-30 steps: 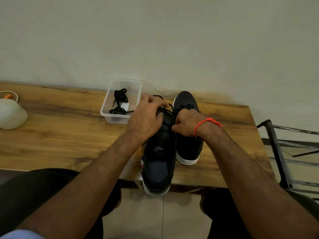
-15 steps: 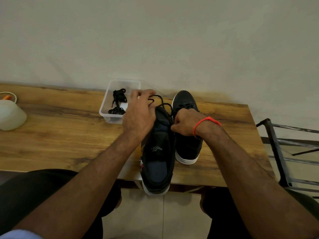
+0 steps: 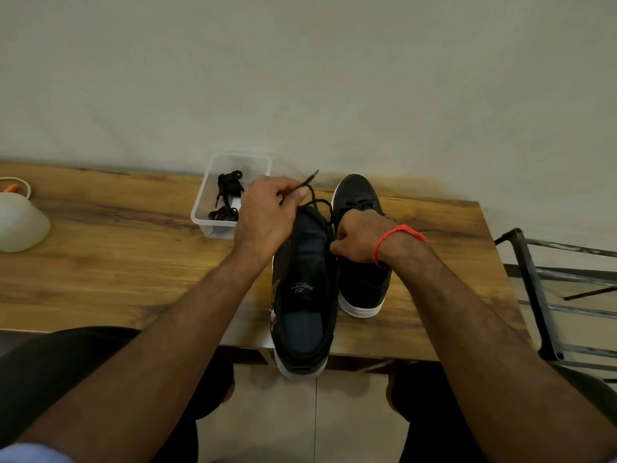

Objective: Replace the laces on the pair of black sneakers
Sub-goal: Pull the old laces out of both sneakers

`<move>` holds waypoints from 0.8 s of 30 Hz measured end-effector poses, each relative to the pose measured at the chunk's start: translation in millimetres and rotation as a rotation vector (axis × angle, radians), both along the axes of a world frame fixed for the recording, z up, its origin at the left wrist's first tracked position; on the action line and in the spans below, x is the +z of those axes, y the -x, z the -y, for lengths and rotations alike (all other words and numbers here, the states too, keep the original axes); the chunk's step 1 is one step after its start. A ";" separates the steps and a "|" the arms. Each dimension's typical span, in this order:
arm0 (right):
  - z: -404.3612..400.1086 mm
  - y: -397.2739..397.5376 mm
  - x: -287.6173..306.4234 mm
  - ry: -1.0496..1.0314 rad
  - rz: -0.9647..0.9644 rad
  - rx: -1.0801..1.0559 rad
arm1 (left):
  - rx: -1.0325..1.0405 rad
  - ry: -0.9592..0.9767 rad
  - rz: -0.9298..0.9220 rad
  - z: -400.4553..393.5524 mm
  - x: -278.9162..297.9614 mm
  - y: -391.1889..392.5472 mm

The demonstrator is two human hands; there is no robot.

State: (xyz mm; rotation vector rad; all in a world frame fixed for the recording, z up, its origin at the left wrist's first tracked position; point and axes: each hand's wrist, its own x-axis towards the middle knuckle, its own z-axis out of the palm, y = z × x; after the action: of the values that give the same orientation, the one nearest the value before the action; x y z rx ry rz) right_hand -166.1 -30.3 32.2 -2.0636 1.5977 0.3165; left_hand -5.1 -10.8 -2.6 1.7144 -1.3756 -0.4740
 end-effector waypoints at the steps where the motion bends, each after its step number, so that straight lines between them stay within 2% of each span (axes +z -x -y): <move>1: 0.3 -0.4 -0.4 0.001 -0.002 0.000 | -0.036 -0.039 0.054 -0.4 -0.5 1.3; 3: 1.6 -0.6 -1.9 0.007 -0.004 -0.001 | -0.100 -0.089 0.148 -3.2 -3.9 5.9; 7: 6.4 2.6 -4.3 0.043 0.040 -0.029 | -0.176 -0.109 0.089 -4.8 -2.4 9.7; 10: 7.7 5.0 -5.3 0.155 0.231 -0.120 | -0.235 -0.107 0.029 -1.6 10.3 8.7; 14: 7.1 1.5 -2.3 0.201 0.555 -0.060 | -0.314 -0.150 -0.216 -4.0 27.1 12.8; 20: 9.4 5.9 13.4 0.127 0.918 -0.173 | -0.223 -0.177 -0.664 -3.3 50.6 -8.2; 22: 8.6 12.3 24.4 0.151 0.994 -0.159 | -0.284 -0.238 -0.664 -3.6 59.3 -19.9; 24: 9.3 17.4 31.9 0.182 1.038 -0.150 | -0.404 -0.382 -0.525 -6.2 67.4 -27.4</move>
State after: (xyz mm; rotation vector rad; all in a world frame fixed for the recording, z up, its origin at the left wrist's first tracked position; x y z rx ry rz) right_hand -183.5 -39.6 64.1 -1.7097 1.1004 -0.8514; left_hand 22.4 -4.6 64.8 1.4351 -1.2828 -1.3823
